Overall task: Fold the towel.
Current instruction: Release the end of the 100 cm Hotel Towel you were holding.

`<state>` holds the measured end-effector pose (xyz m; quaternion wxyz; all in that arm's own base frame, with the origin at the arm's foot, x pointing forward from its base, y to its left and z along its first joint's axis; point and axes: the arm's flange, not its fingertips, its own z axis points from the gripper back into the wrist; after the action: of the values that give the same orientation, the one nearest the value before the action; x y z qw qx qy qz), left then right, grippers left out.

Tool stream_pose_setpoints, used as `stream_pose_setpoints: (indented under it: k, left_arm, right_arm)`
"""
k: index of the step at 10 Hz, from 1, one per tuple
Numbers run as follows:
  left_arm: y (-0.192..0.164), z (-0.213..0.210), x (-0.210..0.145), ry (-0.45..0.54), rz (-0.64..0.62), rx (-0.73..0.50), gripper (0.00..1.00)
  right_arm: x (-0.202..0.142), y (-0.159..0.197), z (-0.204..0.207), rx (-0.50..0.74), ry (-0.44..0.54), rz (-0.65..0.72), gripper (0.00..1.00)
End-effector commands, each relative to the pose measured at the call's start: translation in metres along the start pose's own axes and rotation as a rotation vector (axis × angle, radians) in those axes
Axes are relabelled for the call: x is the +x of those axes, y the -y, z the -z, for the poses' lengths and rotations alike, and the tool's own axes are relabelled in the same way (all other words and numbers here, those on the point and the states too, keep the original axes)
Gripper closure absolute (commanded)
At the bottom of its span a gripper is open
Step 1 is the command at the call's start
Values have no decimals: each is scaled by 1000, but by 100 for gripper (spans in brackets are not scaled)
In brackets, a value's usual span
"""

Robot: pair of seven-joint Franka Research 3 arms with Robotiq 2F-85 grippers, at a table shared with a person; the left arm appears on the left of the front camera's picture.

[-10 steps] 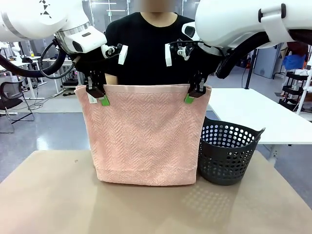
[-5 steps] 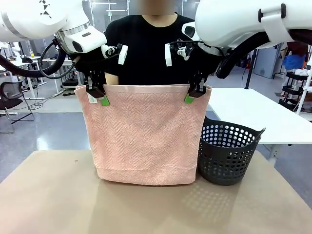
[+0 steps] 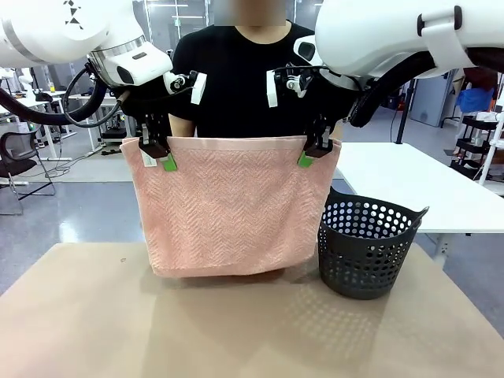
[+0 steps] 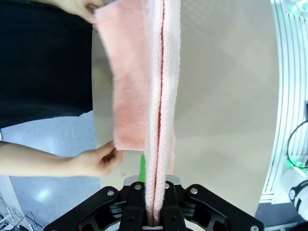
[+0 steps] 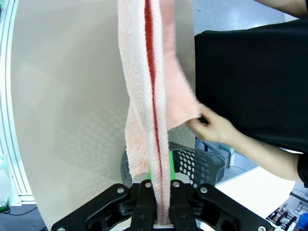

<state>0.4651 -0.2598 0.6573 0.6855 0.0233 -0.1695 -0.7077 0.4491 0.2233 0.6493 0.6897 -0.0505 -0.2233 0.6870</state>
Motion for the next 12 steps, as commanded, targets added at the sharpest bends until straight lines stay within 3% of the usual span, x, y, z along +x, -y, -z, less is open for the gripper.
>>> stream_pose_setpoints:
  k: [1, 12]
  left_arm:
    - [-1, -2, -1, 1, -2, 6, 100]
    - [-1, -2, -1, 1, -2, 6, 100]
  right_arm:
    - [0, 0, -1, -2, 2, -1, 100]
    - [0, 0, -1, -2, 2, -1, 100]
